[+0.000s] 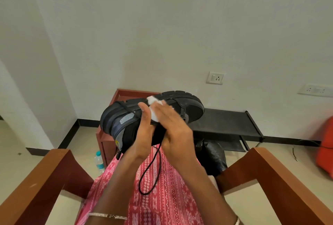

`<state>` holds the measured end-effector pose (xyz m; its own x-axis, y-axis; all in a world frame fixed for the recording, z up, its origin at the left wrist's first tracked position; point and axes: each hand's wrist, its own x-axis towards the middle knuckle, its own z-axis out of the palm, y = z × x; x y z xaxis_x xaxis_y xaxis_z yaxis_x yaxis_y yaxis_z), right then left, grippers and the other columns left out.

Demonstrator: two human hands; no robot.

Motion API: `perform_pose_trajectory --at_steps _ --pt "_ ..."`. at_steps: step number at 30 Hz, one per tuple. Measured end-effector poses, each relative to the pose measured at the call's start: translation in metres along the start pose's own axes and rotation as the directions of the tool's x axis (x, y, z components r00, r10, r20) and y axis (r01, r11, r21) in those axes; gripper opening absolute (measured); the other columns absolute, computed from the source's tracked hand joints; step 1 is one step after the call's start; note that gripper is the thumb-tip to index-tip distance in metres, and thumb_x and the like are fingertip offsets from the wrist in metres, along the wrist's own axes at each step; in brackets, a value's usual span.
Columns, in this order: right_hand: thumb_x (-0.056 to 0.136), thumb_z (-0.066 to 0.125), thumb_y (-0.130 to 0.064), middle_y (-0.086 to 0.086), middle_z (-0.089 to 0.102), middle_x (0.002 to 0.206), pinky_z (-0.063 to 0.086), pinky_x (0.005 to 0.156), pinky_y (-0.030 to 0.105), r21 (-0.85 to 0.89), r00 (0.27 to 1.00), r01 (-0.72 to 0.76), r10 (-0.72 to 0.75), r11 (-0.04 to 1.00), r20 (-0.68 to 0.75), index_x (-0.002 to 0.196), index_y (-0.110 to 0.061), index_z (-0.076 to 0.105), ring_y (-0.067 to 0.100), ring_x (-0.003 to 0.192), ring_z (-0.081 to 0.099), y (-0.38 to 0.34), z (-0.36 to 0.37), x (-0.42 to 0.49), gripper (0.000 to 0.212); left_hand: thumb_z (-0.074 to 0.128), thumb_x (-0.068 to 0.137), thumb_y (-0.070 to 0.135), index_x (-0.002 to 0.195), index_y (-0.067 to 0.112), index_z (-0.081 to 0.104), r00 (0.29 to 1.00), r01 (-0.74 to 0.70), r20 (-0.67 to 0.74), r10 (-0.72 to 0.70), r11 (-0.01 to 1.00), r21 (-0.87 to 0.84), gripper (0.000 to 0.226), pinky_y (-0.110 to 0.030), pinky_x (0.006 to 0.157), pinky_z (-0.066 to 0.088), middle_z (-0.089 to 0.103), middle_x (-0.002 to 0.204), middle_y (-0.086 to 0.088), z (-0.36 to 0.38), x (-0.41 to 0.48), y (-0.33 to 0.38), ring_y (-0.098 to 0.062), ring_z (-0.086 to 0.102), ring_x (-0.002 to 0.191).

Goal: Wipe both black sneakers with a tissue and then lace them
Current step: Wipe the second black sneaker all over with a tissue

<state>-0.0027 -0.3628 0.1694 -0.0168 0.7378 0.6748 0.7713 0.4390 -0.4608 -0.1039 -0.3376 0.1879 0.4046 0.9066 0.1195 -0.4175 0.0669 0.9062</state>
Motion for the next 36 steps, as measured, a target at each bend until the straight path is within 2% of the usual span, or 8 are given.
perform_pose_trajectory --at_steps 6,11,18,23,27,31,33,36 --pt "0.075 0.043 0.016 -0.002 0.035 0.158 0.031 0.120 0.039 -0.065 0.979 -0.195 0.190 0.979 -0.077 0.151 -0.013 0.041 0.012 0.150 0.024 0.013 0.001 0.000 0.081 0.043 0.064 0.090 0.125 0.029 0.065 0.998 -0.027 0.065 0.026 0.999 0.019 0.089 -0.022 0.094 0.052 0.068 0.130 0.005 0.003 0.000 0.002 -0.012 0.062 0.124" --pt "0.086 0.034 -0.001 -0.001 0.053 0.147 0.029 0.121 0.031 0.082 1.000 -0.011 0.012 0.997 -0.010 0.143 -0.016 0.054 0.008 0.144 0.037 -0.031 -0.001 -0.007 0.062 0.026 0.087 0.075 0.145 0.000 0.041 0.998 -0.015 -0.054 0.019 0.998 0.069 0.096 -0.036 0.116 0.036 0.044 0.151 -0.023 0.001 -0.004 -0.002 -0.030 0.041 0.142" --pt "0.097 0.049 -0.001 -0.001 0.049 0.150 0.030 0.119 0.041 -0.230 0.949 -0.111 0.172 0.967 0.263 0.142 -0.019 0.055 0.015 0.145 0.035 -0.002 -0.022 0.053 0.049 0.048 0.064 0.087 0.130 0.032 0.047 0.995 -0.058 0.091 0.049 0.993 0.102 0.085 -0.011 0.093 0.048 0.066 0.121 0.030 0.011 -0.001 -0.004 0.010 0.056 0.120" --pt "0.104 0.047 -0.016 0.001 0.051 0.148 0.028 0.121 0.037 0.038 0.873 0.013 -0.030 0.999 0.487 0.138 -0.015 0.059 0.012 0.144 0.036 -0.017 -0.036 0.066 0.036 0.059 0.050 0.092 0.119 0.038 0.043 0.992 -0.090 0.095 0.086 0.995 0.044 0.089 -0.004 0.086 0.045 0.058 0.115 0.036 0.017 -0.007 -0.001 0.023 0.054 0.108" --pt "0.100 0.045 -0.004 -0.003 0.045 0.152 0.025 0.122 0.037 -0.004 0.840 0.025 -0.019 1.000 0.541 0.142 -0.017 0.055 0.009 0.146 0.032 -0.008 -0.041 0.066 0.045 0.057 0.053 0.094 0.138 0.035 0.039 0.992 -0.071 0.109 0.061 0.993 0.091 0.104 -0.020 0.107 0.044 0.050 0.143 0.015 0.010 -0.002 -0.003 0.009 0.051 0.127" --pt "0.098 0.040 -0.001 -0.002 0.034 0.159 0.026 0.121 0.044 -0.285 0.887 -0.081 0.200 0.955 0.417 0.149 -0.018 0.045 0.026 0.147 0.033 -0.001 -0.047 0.062 0.054 0.049 0.057 0.097 0.148 0.022 0.042 0.992 -0.034 0.125 0.018 0.991 0.133 0.119 -0.039 0.116 0.039 0.054 0.147 0.003 0.007 -0.001 -0.001 -0.012 0.050 0.136" --pt "0.099 0.041 -0.004 -0.002 0.028 0.163 0.031 0.118 0.046 -0.409 0.873 -0.067 0.252 0.910 0.418 0.152 -0.019 0.039 0.031 0.146 0.033 -0.007 -0.046 0.060 0.055 0.052 0.055 0.096 0.140 0.027 0.049 0.990 -0.025 0.143 0.009 0.993 0.112 0.110 -0.027 0.106 0.047 0.060 0.140 0.010 0.007 0.001 -0.006 -0.006 0.054 0.131" --pt "0.101 0.047 -0.005 -0.001 0.042 0.156 0.033 0.118 0.041 -0.226 0.885 0.003 0.103 0.974 0.454 0.146 -0.022 0.049 0.022 0.143 0.041 -0.019 -0.040 0.055 0.049 0.062 0.043 0.095 0.126 0.036 0.047 0.994 -0.039 0.103 0.033 0.998 0.055 0.102 -0.008 0.088 0.047 0.057 0.127 0.026 0.012 -0.001 -0.005 0.015 0.057 0.115"
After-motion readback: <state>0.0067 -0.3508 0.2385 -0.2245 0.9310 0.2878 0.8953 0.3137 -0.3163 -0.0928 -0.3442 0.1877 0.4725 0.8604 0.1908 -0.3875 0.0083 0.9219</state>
